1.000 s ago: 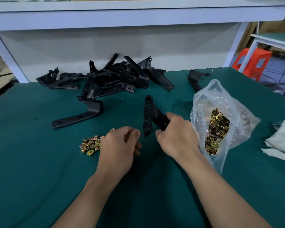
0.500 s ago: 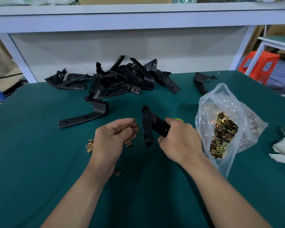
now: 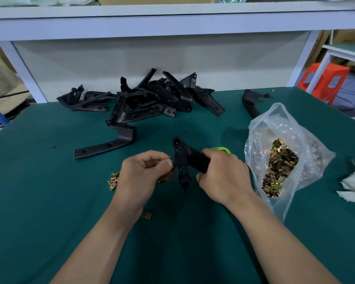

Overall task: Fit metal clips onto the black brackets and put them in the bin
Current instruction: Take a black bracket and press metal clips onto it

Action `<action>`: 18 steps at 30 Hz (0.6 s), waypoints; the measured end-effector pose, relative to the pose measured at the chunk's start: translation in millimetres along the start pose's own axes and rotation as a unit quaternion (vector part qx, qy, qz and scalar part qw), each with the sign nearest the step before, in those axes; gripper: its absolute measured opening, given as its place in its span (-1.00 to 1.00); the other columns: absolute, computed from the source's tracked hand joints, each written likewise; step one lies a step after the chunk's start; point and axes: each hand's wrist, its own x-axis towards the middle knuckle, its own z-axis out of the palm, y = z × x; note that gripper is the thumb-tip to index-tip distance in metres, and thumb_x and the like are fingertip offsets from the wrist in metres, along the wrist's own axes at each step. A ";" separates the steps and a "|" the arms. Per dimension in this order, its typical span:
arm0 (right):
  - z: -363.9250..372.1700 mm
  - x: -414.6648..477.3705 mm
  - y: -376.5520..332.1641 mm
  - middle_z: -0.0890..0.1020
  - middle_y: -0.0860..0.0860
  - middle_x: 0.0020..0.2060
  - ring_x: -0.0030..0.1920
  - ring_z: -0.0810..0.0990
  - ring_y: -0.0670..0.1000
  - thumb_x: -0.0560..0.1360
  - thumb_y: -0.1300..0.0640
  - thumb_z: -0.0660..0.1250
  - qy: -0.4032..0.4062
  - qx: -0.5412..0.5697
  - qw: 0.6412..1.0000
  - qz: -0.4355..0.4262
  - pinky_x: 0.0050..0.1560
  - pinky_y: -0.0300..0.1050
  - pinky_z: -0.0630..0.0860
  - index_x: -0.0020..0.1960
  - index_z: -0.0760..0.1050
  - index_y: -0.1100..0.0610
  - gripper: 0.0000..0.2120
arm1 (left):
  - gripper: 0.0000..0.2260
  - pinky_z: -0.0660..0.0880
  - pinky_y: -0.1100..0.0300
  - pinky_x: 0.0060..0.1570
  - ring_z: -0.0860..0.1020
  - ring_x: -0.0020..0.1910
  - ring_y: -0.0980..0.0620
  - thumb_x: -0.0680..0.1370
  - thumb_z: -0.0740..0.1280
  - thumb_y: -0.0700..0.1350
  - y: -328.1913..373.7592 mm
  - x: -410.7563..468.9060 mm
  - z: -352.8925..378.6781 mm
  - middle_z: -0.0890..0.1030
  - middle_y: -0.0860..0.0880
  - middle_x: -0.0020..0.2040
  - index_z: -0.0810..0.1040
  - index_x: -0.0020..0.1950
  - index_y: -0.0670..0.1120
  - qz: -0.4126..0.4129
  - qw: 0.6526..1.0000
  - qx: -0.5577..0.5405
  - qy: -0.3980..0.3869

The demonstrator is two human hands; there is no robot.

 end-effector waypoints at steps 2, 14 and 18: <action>-0.4 0.3 -0.2 0.43 -0.12 -0.38 -0.43 0.29 -0.17 0.33 0.05 0.44 -0.001 0.001 1.000 -0.002 -0.45 -0.22 0.11 -0.19 0.38 -0.09 -0.77 | -0.84 0.56 0.31 -0.25 0.62 -0.29 0.06 0.47 0.50 -0.34 0.8 -0.4 -1.1 0.72 -0.12 -0.23 0.75 -0.19 -0.09 0.002 1.000 -0.004 -0.008; -0.3 -0.7 -2.2 0.46 -0.13 -0.36 -0.33 0.42 0.07 0.33 0.06 0.47 -0.013 -0.032 0.999 -0.024 -0.43 -0.21 0.10 -0.14 0.44 -0.09 -0.78 | -0.79 0.66 0.17 0.01 0.72 -0.04 -0.05 0.53 0.42 -0.38 -4.1 2.7 -1.2 0.75 -0.17 -0.01 0.75 0.01 -0.12 -0.040 0.994 -0.105 0.014; 1.4 -1.8 -3.4 0.48 -0.14 -0.37 -0.35 0.40 0.03 0.35 0.05 0.48 -0.018 -0.040 0.999 -0.029 -0.43 -0.20 0.09 -0.12 0.45 -0.10 -0.78 | -0.71 0.66 0.20 0.00 0.73 -0.03 -0.02 0.54 0.43 -0.35 -5.3 3.5 -1.9 0.75 -0.11 0.02 0.64 0.20 -0.08 -0.041 0.995 -0.092 0.000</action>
